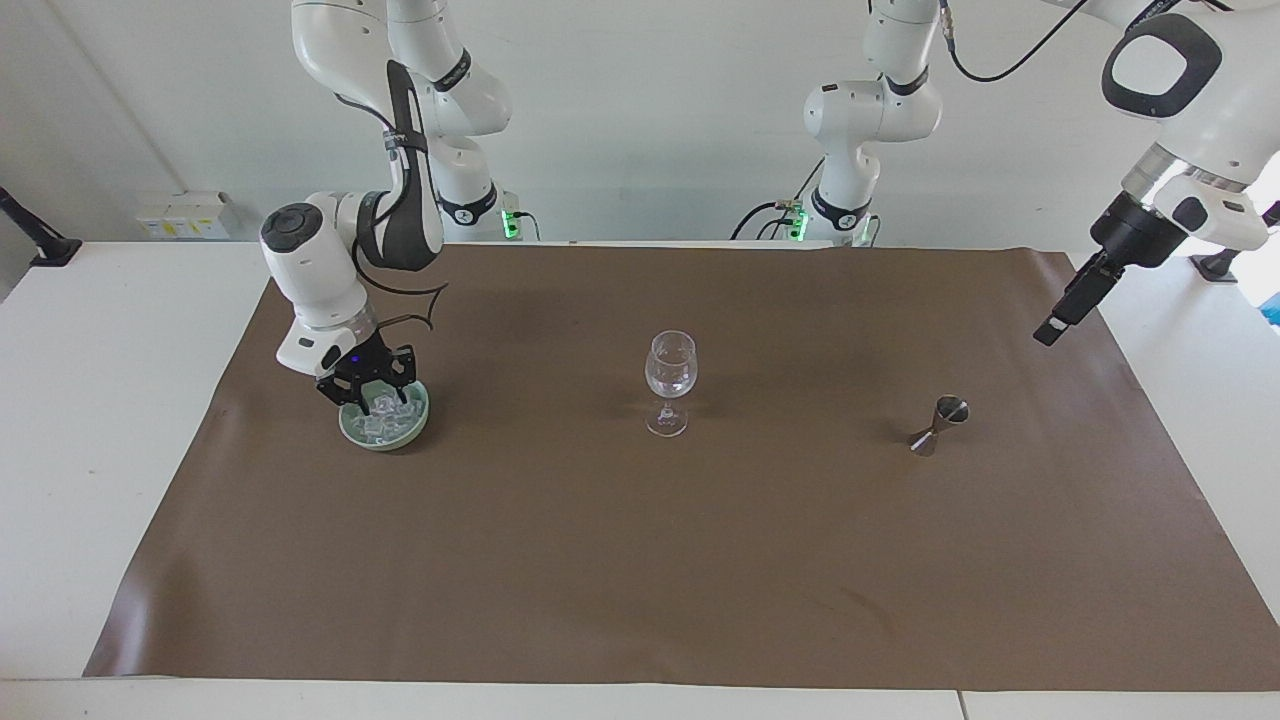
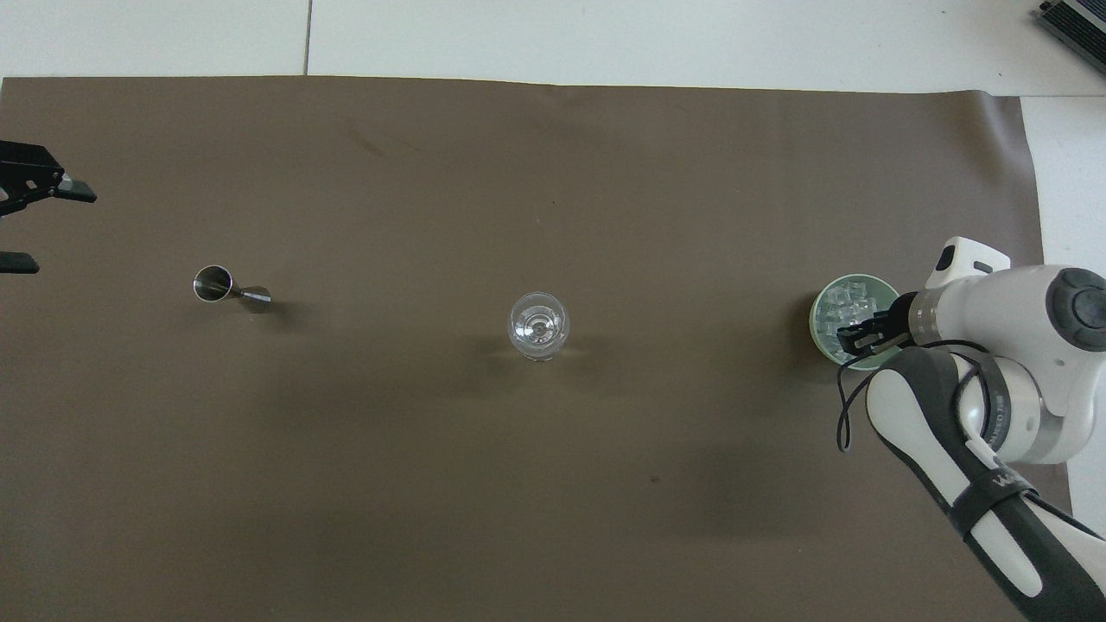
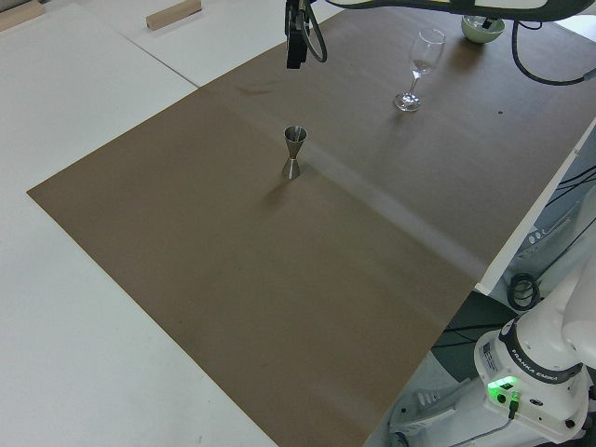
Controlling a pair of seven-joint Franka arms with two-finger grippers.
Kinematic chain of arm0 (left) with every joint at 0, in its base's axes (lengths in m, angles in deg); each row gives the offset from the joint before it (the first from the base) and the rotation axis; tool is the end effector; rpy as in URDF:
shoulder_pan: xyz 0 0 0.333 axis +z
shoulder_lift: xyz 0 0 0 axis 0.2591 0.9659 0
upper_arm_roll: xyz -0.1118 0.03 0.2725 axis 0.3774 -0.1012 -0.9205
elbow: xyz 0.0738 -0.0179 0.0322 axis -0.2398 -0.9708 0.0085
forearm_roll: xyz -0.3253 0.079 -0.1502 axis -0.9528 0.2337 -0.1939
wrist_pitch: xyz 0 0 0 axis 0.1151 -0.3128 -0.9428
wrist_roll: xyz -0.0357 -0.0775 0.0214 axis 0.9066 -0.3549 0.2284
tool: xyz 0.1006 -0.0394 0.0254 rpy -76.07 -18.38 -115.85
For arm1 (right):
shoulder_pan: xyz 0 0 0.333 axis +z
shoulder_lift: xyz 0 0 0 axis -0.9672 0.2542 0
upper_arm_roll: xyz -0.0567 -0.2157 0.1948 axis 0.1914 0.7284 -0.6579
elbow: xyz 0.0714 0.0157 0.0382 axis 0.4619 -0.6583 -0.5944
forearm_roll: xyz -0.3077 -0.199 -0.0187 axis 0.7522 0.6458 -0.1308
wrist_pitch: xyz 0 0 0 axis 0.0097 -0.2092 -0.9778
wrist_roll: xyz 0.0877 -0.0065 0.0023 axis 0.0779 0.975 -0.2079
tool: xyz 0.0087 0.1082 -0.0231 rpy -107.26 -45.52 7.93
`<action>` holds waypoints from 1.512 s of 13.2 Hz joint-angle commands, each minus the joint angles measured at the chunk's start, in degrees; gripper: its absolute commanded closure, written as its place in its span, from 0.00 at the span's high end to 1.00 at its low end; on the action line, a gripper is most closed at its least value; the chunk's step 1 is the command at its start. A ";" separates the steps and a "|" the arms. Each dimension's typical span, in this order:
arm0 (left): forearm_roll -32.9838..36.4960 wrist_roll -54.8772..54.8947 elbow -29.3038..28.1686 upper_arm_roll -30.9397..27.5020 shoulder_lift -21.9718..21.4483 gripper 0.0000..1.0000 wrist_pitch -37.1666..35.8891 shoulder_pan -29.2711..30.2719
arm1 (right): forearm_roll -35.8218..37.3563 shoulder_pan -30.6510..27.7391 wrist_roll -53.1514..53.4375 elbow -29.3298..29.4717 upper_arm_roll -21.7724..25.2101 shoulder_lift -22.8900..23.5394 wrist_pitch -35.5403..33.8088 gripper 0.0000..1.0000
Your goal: Pour wine and add ice with both arms
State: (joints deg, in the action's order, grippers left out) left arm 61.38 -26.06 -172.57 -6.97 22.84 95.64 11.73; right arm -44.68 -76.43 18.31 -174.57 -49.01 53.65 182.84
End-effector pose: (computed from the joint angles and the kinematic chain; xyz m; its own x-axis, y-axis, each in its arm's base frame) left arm 0.5485 0.0276 0.5917 0.7923 0.6100 0.0165 0.5835 -0.7652 0.2720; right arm 0.5174 -0.0383 0.3299 0.9237 0.3753 0.0769 0.3741 -0.9269 0.0300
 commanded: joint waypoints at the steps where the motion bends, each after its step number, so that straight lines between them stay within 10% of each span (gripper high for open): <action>1: 4.01 3.17 4.20 1.87 0.69 1.00 -3.93 0.65 | -0.30 -0.78 1.19 0.79 -0.38 -0.22 -3.25 0.58; 6: 6.56 9.95 9.56 4.68 0.51 1.00 -10.08 1.61 | -0.30 -0.87 0.39 1.06 -0.12 -0.39 -4.40 0.57; 20: 9.46 26.19 9.84 10.49 -5.38 1.00 -23.00 2.67 | -0.30 -0.69 0.57 4.74 -0.12 -0.57 -8.79 0.05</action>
State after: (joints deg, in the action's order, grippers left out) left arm 70.37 -2.82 -162.05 2.66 18.33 74.16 13.20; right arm -44.68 -76.43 18.78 -171.51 -48.79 53.55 176.62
